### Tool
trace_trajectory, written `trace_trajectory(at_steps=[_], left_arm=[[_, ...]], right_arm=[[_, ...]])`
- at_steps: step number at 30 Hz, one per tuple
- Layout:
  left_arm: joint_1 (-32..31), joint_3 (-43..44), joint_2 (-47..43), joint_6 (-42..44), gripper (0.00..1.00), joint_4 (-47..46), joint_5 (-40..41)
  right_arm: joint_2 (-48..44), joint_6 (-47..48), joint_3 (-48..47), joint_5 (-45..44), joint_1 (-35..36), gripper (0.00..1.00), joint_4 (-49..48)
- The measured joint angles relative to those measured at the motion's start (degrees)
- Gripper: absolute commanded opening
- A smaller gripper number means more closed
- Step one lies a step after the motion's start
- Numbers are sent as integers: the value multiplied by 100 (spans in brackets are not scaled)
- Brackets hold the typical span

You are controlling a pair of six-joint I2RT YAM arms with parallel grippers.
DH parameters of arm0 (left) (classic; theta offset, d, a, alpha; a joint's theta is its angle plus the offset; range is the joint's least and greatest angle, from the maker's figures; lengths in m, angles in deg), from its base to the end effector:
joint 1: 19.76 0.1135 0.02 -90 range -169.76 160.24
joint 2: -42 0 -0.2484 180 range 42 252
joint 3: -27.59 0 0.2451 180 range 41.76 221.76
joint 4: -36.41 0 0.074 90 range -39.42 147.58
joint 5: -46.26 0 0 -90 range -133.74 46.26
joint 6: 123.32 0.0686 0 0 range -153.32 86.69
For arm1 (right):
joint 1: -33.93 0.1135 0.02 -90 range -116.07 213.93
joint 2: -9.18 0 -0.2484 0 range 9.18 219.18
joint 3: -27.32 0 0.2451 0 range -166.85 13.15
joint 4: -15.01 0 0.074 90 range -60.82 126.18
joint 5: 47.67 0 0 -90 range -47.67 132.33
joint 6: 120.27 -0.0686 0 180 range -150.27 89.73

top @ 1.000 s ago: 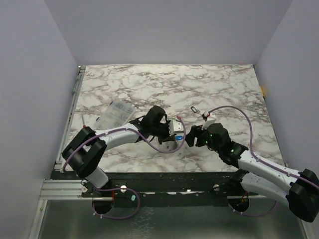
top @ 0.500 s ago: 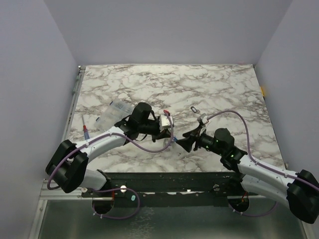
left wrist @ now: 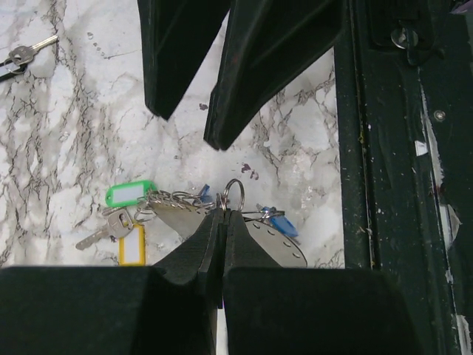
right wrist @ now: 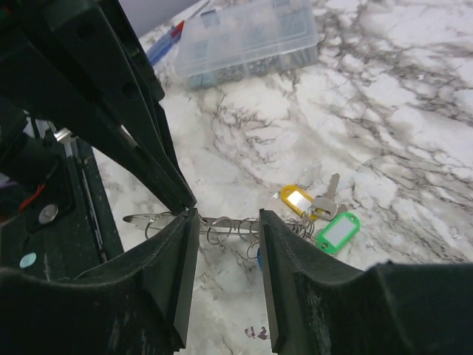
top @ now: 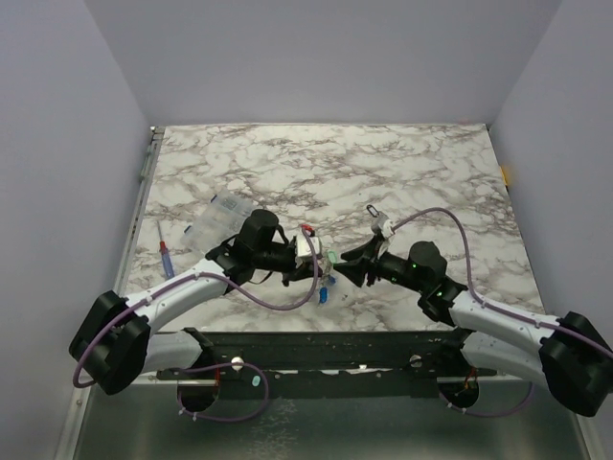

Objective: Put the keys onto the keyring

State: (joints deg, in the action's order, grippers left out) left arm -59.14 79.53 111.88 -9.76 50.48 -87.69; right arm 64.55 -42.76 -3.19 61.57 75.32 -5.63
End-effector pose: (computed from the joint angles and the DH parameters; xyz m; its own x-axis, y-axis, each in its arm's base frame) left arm 0.1803 -0.2096 0.2058 -0.0112 0.3815 -0.9243 0.9994 0.0334 0.0017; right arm 0.1648 0.1754 0.2046 -0.2422 0.0587 -0.9684 -0.8383 0.4899 0.2394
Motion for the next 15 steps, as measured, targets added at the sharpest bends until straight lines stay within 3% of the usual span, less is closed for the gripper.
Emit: trace_trajectory(at_steps=[8, 15], left_arm=[[-2, -223, -133, -533, 0, -326, -380], [0, -678, -391, -914, 0, -629, -704]], right_arm=[[643, 50, -127, 907, 0, 41, -168], [916, -76, 33, 1154, 0, 37, -706]])
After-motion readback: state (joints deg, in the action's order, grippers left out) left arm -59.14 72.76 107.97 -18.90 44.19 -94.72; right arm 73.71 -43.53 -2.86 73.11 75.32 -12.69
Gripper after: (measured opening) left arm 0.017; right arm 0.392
